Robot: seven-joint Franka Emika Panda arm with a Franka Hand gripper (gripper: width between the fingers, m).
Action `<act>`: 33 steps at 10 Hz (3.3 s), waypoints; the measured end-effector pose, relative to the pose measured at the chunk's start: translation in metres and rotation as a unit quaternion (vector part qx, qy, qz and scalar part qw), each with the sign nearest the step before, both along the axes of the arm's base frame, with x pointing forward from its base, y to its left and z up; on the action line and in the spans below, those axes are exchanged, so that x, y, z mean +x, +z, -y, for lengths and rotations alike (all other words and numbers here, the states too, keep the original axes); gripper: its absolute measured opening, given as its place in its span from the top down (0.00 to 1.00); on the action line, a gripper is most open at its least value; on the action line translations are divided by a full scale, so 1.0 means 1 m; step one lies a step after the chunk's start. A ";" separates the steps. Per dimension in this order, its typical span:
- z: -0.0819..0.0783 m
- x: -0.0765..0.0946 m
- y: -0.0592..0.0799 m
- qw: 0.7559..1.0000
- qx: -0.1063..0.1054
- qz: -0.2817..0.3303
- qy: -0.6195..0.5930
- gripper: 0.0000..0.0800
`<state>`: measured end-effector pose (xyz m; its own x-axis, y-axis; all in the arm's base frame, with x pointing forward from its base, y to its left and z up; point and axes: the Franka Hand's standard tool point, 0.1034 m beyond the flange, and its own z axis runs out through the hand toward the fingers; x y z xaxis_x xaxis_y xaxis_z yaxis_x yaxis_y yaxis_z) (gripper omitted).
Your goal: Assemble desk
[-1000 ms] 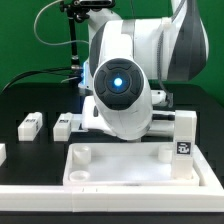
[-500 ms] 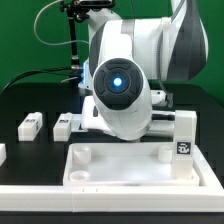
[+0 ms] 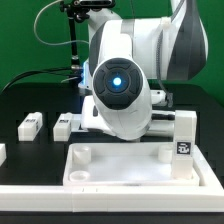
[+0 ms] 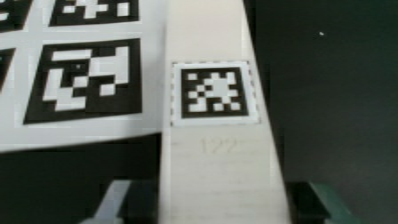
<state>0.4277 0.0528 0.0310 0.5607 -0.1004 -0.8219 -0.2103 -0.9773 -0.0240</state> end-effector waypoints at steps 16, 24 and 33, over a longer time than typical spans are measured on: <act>0.038 0.131 0.127 0.885 -0.037 0.464 -0.017 0.64; 0.106 0.176 0.150 0.699 -0.136 0.700 0.048 0.64; 0.117 0.215 0.143 0.735 -0.108 0.669 0.024 0.64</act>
Offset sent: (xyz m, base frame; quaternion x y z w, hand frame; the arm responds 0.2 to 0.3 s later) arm 0.0200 -0.0042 0.0732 0.0089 0.0458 0.0109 0.9988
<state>0.6424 -0.0647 0.1740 0.8602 -0.1020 0.4996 -0.1051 -0.9942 -0.0220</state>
